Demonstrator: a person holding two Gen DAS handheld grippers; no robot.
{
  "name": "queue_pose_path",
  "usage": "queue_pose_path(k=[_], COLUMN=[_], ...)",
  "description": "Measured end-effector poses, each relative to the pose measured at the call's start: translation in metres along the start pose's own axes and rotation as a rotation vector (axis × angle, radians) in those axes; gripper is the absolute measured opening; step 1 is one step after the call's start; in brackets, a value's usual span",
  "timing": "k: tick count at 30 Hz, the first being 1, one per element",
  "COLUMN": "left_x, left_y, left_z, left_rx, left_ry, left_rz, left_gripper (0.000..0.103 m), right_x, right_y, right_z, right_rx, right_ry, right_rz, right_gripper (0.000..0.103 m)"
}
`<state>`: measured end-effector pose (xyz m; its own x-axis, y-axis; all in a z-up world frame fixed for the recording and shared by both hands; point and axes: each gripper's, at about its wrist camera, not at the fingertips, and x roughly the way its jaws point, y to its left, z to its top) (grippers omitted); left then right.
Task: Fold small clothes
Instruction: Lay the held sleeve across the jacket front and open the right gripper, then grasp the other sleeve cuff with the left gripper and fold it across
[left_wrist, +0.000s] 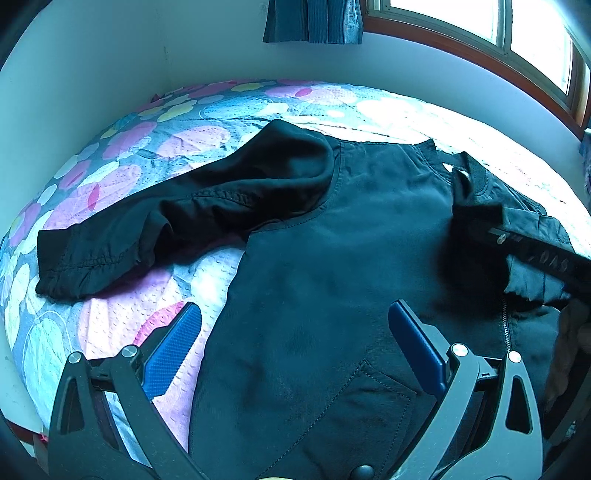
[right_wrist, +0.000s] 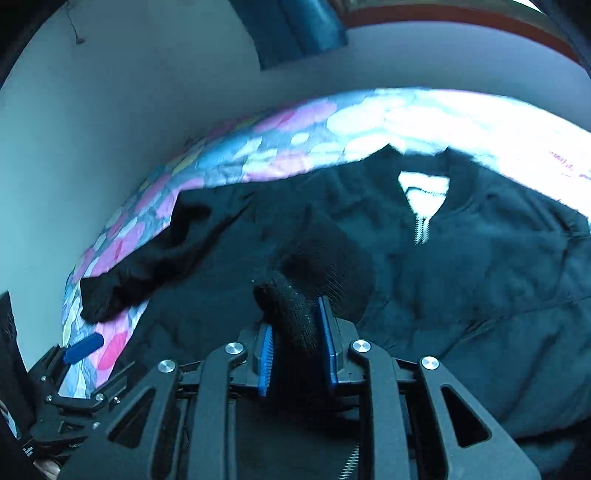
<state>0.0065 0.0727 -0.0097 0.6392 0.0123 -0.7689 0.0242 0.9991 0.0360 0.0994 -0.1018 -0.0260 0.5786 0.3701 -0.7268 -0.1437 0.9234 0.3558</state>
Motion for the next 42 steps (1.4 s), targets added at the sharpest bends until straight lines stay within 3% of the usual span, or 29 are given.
queue_pose_path(k=[5,12,18,26,29,35,42], left_x=[0.001,0.005,0.008,0.000,0.001,-0.003,-0.017], left_y=[0.000,0.002,0.007,0.029,0.050,0.116,0.243], left_z=[-0.001,-0.003,-0.003,-0.001,0.000,0.001,0.005], left_rx=[-0.002,-0.003,-0.020,-0.056,-0.093,-0.245,-0.396], left_ry=[0.004,0.012,0.034,-0.004,-0.004,-0.004,-0.079], left_rz=[0.002,0.002,-0.009,-0.034,-0.029,-0.040,0.083], left_gripper=[0.101,0.101,0.101,0.101,0.101,0.101,0.101], right_x=[0.017,0.035,0.025,-0.025,-0.030,-0.014,-0.012], right_y=[0.001,0.000,-0.006,-0.010,-0.022,-0.048,-0.050], right_z=[-0.008,-0.015,-0.013,-0.034,-0.045,-0.057,-0.061], right_rx=[0.029,0.090,0.144,0.087,0.094,0.222,0.220], right_ry=[0.060,0.133,0.115,0.048,0.024,0.040,0.033], right_rz=[0.048,0.170,0.237,0.206,0.167,0.220,0.235], right_gripper=[0.035,0.064,0.064,0.064,0.064,0.064,0.067])
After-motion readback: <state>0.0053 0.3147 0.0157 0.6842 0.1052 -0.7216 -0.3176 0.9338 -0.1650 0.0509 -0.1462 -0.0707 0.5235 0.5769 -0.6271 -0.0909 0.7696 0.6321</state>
